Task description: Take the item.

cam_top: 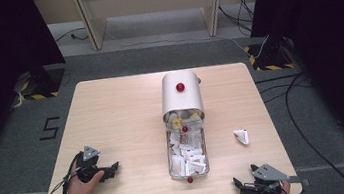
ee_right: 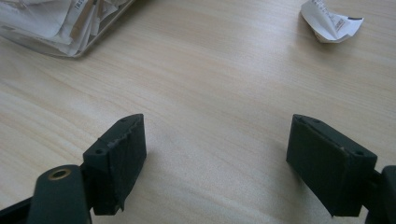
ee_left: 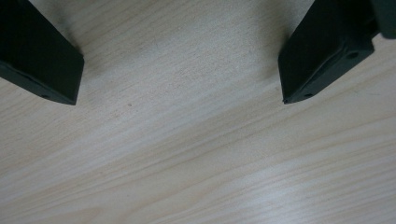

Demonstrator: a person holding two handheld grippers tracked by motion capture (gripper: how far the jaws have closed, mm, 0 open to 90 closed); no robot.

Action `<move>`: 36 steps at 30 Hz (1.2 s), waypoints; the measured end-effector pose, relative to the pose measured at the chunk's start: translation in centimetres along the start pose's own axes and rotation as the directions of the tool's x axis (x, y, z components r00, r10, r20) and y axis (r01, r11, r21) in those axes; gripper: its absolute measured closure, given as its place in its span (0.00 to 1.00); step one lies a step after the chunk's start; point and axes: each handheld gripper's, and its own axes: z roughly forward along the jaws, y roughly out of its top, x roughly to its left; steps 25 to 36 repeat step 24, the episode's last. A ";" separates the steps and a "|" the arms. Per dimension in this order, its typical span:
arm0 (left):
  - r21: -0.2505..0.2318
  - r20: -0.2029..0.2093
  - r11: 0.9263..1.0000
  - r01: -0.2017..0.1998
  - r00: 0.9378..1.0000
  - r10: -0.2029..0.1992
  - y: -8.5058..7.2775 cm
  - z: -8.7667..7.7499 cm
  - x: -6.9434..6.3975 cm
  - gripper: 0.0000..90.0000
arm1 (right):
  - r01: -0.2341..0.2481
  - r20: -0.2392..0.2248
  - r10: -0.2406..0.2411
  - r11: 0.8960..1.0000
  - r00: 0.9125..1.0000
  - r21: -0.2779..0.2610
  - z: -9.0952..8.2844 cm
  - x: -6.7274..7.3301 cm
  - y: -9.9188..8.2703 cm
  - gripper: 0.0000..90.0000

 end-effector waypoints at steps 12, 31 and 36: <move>0.000 0.000 1.000 0.000 1.000 0.000 0.0 0.0 0.0 0.00 | 0.001 -0.006 -0.001 0.999 1.000 -0.046 -0.3 0.4 -1.0 0.17; 0.000 0.000 1.000 0.000 1.000 0.000 0.0 0.0 0.0 0.00 | 0.002 -0.006 -0.002 0.998 1.000 -0.055 -0.3 0.4 -1.1 0.17; 0.000 0.000 1.000 0.000 1.000 0.000 0.0 0.0 0.0 0.00 | 0.002 -0.006 -0.002 0.998 1.000 -0.055 -0.3 0.4 -1.1 0.17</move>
